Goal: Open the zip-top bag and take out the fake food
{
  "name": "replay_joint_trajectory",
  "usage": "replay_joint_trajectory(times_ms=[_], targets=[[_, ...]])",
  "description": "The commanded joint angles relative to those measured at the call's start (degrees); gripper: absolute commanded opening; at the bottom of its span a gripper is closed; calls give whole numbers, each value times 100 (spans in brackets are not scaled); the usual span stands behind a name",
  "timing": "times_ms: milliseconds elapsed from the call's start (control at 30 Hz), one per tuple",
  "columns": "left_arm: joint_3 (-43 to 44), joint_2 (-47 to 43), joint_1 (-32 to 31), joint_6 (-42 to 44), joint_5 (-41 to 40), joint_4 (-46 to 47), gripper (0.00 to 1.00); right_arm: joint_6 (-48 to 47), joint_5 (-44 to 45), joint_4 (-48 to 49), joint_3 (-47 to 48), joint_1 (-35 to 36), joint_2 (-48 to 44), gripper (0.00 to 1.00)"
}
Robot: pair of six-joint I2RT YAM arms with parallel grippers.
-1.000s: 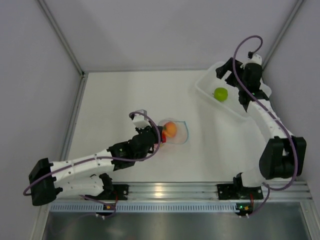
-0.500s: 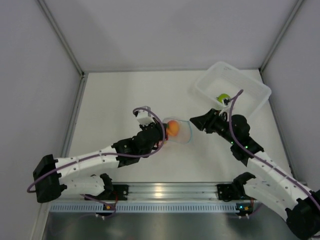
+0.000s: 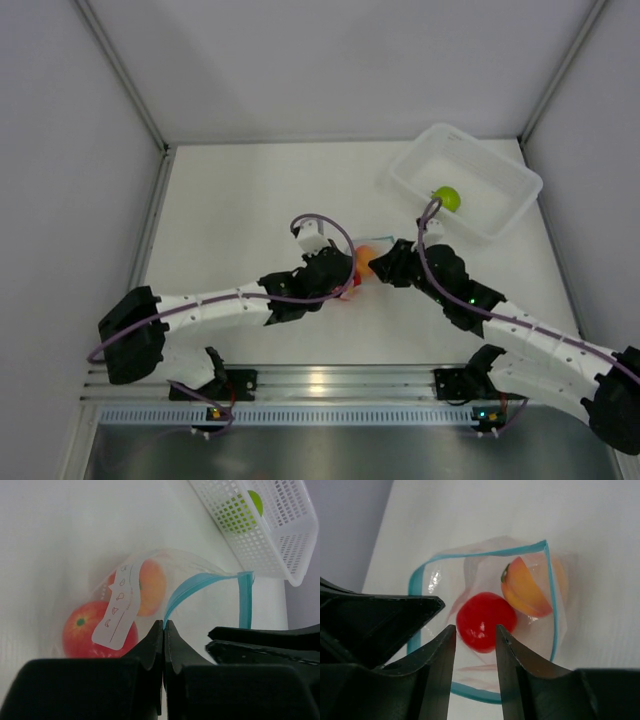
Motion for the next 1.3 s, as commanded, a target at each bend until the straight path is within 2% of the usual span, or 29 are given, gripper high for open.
replay_joint_trajectory(times_ms=[0,233,400,600,733,967,1067,1167,1267], targets=[[319,151,5,-304,122,177,0,-315,456,-337,290,236,417,38],[354,459,5,-453,184,177,0,-403,745,296,492,263,1358,42],[459,688,5,-383,228,177,0,-105,1124,401,906,263,2079,49],[521,846,14,-365,342,177,0,545,1694,919,880,254,2483,51],[608,846,5,-269,500,177,0,836,1687,1323,853,245,2764,50],[775,531,5,-154,632,238,0,889,1608,1236,880,237,2906,47],[820,408,5,-496,413,238,0,889,1634,1219,730,237,2844,44],[811,372,5,-1294,272,247,0,731,1897,885,704,237,2774,41],[977,459,5,-1498,306,238,0,328,2371,350,756,219,2625,40]])
